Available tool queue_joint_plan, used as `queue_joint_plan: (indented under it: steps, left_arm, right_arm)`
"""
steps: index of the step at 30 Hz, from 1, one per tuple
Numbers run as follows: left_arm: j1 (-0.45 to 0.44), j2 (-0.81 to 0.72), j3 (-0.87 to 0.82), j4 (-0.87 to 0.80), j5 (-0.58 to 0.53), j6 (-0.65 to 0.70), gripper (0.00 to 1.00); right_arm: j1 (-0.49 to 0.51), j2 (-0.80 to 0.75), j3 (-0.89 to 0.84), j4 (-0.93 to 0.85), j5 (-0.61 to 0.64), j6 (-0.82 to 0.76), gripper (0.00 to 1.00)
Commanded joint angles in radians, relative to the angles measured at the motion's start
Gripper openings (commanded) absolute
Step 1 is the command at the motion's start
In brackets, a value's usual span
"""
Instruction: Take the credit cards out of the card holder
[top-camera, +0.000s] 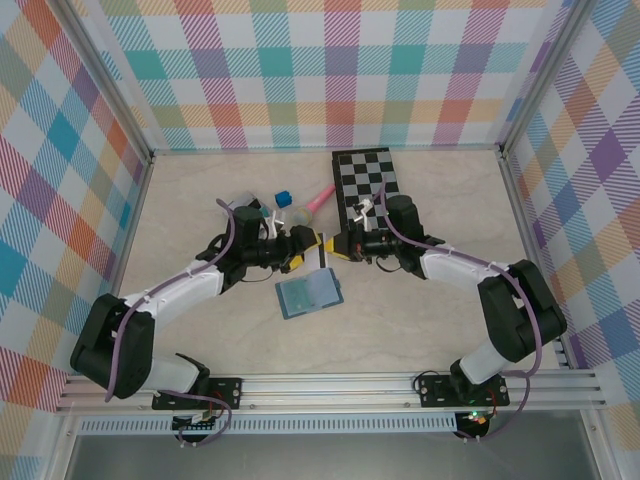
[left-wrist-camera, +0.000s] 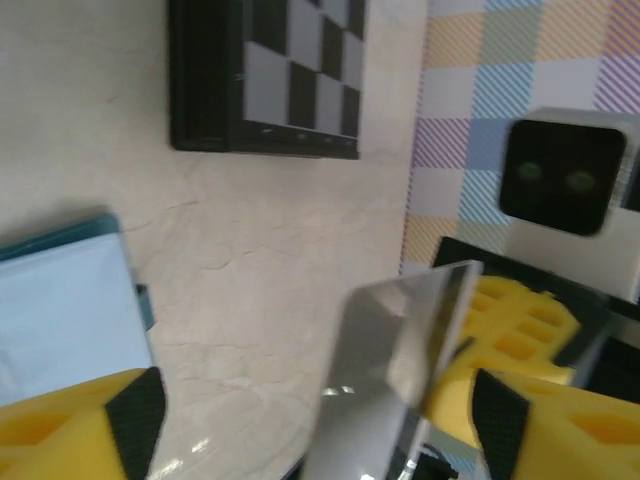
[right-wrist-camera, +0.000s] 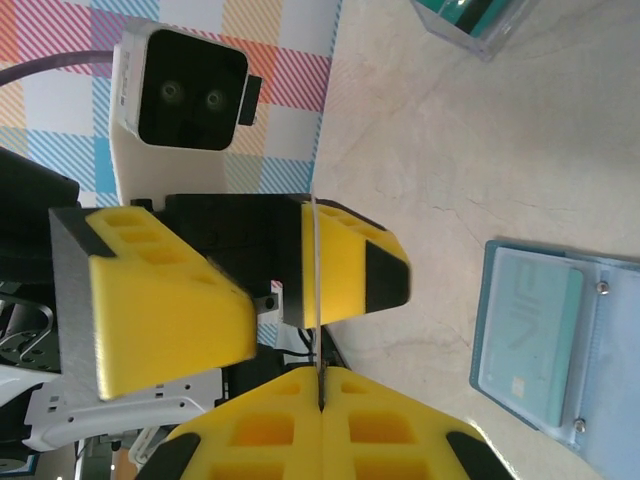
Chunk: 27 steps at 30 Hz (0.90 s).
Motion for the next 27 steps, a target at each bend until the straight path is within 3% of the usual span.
queue_joint_plan:
  steps: [1, 7, 13, 15, 17, 19, 23, 27]
  left_arm:
    - [0.015, -0.026, -0.016, 0.087, 0.036, -0.023, 0.61]
    - [0.015, -0.039, -0.03, 0.107, 0.031, -0.018, 0.34]
    - [0.015, -0.099, -0.055, 0.108, -0.006, 0.005, 0.16]
    - [0.015, -0.106, -0.049, 0.066, -0.017, 0.023, 0.0]
    - [0.015, -0.119, -0.041, 0.016, -0.041, 0.053, 0.0]
    - [0.015, -0.134, -0.032, -0.043, -0.074, 0.1, 0.0]
    - [0.015, -0.158, 0.007, -0.214, -0.158, 0.229, 0.0]
    - [0.01, -0.158, 0.083, -0.443, -0.302, 0.424, 0.0]
  right_arm:
    - [-0.008, -0.014, -0.011, 0.054, -0.028, 0.022, 0.0]
    - [-0.011, -0.003, -0.015, 0.048, -0.014, 0.026, 0.0]
    - [-0.01, 0.011, -0.011, 0.04, 0.001, 0.036, 0.0]
    - [-0.01, 0.017, -0.008, 0.034, -0.002, 0.038, 0.0]
    - [-0.011, 0.02, 0.009, -0.016, 0.002, 0.028, 0.02]
    - [-0.01, 0.015, 0.032, -0.116, 0.033, -0.006, 0.13]
    - [-0.01, -0.05, 0.049, -0.322, 0.171, -0.099, 0.55]
    - [-0.009, -0.132, 0.045, -0.486, 0.332, -0.175, 0.79]
